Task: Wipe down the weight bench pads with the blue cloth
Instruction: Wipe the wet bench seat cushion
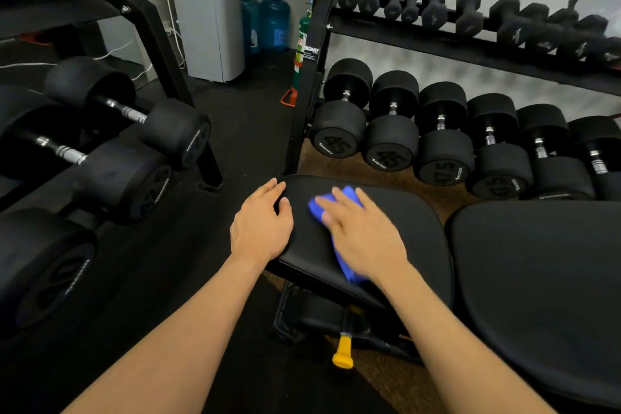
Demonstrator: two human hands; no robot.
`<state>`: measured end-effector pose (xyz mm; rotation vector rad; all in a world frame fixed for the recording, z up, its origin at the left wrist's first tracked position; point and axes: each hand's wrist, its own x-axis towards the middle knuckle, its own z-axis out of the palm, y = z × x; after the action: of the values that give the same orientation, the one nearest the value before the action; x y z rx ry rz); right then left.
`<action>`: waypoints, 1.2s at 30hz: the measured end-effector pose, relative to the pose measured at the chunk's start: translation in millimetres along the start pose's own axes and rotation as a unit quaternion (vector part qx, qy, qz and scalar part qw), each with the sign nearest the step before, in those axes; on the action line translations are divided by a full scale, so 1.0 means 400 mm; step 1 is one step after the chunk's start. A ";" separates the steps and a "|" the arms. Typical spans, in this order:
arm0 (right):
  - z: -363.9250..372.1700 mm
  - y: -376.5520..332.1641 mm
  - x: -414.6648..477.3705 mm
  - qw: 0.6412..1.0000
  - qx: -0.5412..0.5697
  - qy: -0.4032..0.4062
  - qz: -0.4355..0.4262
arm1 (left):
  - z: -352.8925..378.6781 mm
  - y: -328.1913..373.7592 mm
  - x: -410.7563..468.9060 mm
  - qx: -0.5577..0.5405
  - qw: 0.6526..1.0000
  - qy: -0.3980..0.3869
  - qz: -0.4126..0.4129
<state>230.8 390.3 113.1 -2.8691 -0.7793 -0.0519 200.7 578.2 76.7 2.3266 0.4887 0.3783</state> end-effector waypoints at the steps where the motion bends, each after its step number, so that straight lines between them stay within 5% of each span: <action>1: -0.004 0.005 -0.050 1.000 0.021 -0.004 -0.003 | 0.000 -0.001 -0.002 0.001 1.000 0.000 0.001; 8: -0.001 0.166 0.111 0.989 0.005 -0.006 0.150 | 0.000 0.006 -0.004 0.005 1.000 0.002 -0.004; 11: 0.041 0.106 0.196 0.992 -0.023 0.000 0.121 | -0.001 0.005 -0.004 -0.002 1.000 0.001 -0.004; 15: 0.006 -0.018 -0.007 1.000 -0.016 -0.004 -0.004 | -0.004 0.005 -0.002 0.002 1.000 -0.007 -0.001; 18: -0.019 0.049 -0.114 0.998 0.040 -0.005 0.037 | -0.002 0.003 -0.003 0.006 1.000 -0.012 0.004; 24: -0.017 0.124 0.097 0.984 -0.008 0.000 0.179 | -0.006 0.008 -0.004 0.011 1.000 -0.011 -0.005; 30: -0.011 0.000 -0.057 0.998 0.001 -0.017 0.055 | -0.008 0.016 -0.005 0.012 1.000 -0.020 0.001; 36: -0.042 0.161 -0.189 0.981 0.018 0.024 0.193 | -0.012 0.019 -0.017 0.029 0.999 -0.013 0.002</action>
<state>198.1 295.0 114.2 -2.9156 -0.2023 -0.0556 194.5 572.7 84.5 2.3857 0.4882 0.3390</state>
